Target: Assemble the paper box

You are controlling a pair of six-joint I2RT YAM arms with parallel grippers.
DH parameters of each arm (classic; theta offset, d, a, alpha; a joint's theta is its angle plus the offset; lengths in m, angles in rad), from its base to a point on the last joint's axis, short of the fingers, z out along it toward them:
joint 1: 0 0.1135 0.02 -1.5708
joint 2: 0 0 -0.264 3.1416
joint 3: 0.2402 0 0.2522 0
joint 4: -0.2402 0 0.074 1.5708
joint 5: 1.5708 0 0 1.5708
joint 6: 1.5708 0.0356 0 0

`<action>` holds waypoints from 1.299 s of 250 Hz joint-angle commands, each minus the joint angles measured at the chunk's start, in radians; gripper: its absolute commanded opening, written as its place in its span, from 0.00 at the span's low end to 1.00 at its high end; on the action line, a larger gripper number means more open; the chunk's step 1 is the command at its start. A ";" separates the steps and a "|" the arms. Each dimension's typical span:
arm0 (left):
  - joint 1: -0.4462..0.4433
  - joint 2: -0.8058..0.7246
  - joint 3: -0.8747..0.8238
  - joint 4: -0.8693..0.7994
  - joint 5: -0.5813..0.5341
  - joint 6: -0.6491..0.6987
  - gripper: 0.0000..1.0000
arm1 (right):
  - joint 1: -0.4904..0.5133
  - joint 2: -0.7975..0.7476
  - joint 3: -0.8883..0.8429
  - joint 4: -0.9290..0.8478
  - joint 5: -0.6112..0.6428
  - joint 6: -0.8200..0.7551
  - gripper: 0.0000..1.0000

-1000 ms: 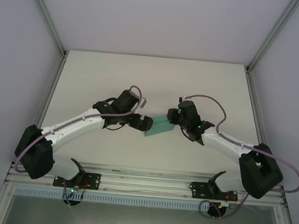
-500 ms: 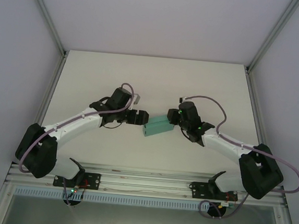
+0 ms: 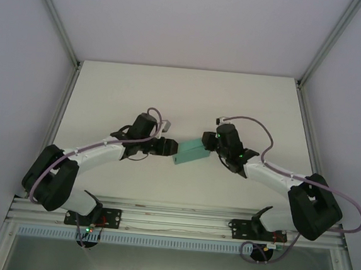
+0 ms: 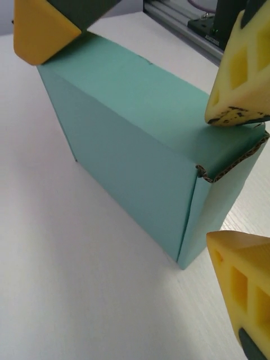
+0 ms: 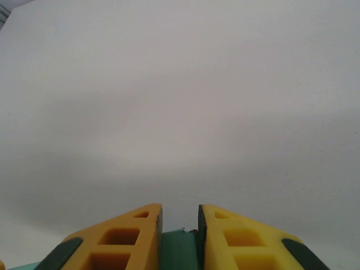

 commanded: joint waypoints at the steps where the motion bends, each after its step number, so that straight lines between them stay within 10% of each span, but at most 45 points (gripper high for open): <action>1: 0.010 0.067 -0.077 -0.001 -0.033 -0.019 0.48 | 0.004 0.058 -0.093 -0.133 -0.021 -0.092 0.23; 209: 0.019 0.099 -0.117 0.005 -0.090 -0.021 0.32 | -0.001 0.275 -0.328 0.451 -0.012 -0.164 0.32; 325: 0.019 0.097 -0.111 0.004 -0.115 -0.024 0.28 | -0.001 0.186 -0.346 0.405 -0.057 -0.197 0.03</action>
